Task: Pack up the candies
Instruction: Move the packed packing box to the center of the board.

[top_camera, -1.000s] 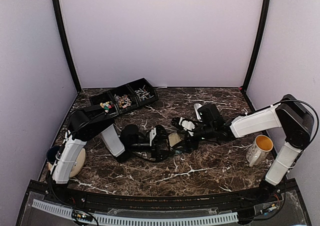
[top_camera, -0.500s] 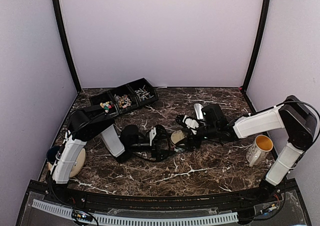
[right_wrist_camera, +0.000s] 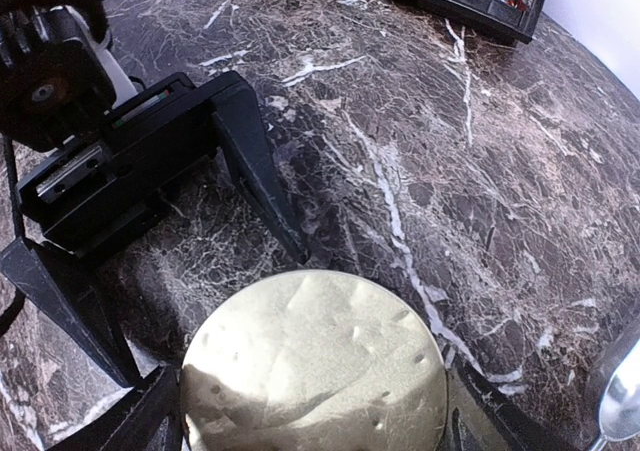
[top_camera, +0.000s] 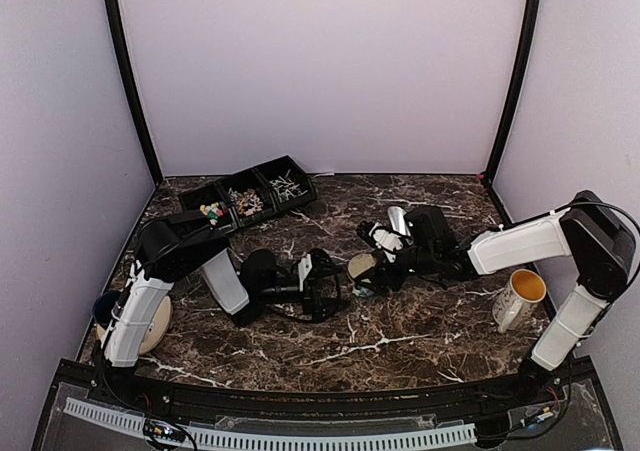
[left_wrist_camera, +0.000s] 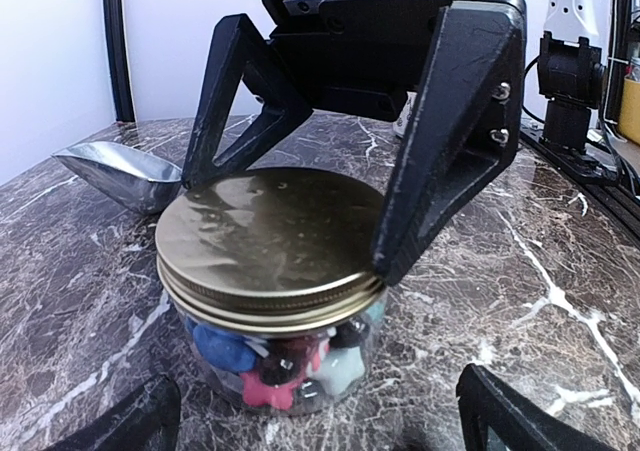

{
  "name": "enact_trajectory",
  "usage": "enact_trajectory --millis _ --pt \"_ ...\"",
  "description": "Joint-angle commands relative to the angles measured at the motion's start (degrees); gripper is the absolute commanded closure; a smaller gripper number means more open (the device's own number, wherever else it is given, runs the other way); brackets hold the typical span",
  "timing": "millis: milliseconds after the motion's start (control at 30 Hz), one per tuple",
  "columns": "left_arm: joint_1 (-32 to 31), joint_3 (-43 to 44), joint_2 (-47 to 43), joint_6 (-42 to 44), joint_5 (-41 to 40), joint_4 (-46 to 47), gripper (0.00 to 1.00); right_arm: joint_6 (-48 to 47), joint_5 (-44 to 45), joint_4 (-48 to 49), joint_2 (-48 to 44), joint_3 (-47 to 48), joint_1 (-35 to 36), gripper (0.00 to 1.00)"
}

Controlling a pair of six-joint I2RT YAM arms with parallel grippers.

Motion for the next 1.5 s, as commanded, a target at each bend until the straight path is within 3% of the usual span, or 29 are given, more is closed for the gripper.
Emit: enact_trajectory --millis 0,533,767,933,1167,1467 --pt "-0.12 -2.96 3.82 0.80 -1.46 -6.83 0.01 3.86 4.21 -3.46 1.61 0.36 -0.70 0.17" --pt "-1.37 -7.33 0.22 1.04 -6.00 -0.57 0.01 13.39 7.65 -2.28 7.97 7.17 -0.52 0.17" --pt "-3.81 -12.82 -9.37 0.43 -15.93 -1.47 0.01 14.17 8.60 -3.58 10.39 10.56 -0.52 0.16" --pt "-4.96 -14.56 -17.96 -4.23 -23.45 -10.68 0.01 13.78 7.89 -4.22 11.42 12.20 -0.52 0.15" --pt "-8.06 -10.15 -30.60 -5.74 -33.62 -35.12 0.01 13.91 6.43 -5.15 12.45 14.38 -0.40 0.15" --pt "-8.20 -9.73 -51.16 -11.01 -50.98 -56.85 0.01 13.78 5.85 -6.03 15.33 18.22 2.20 0.15"
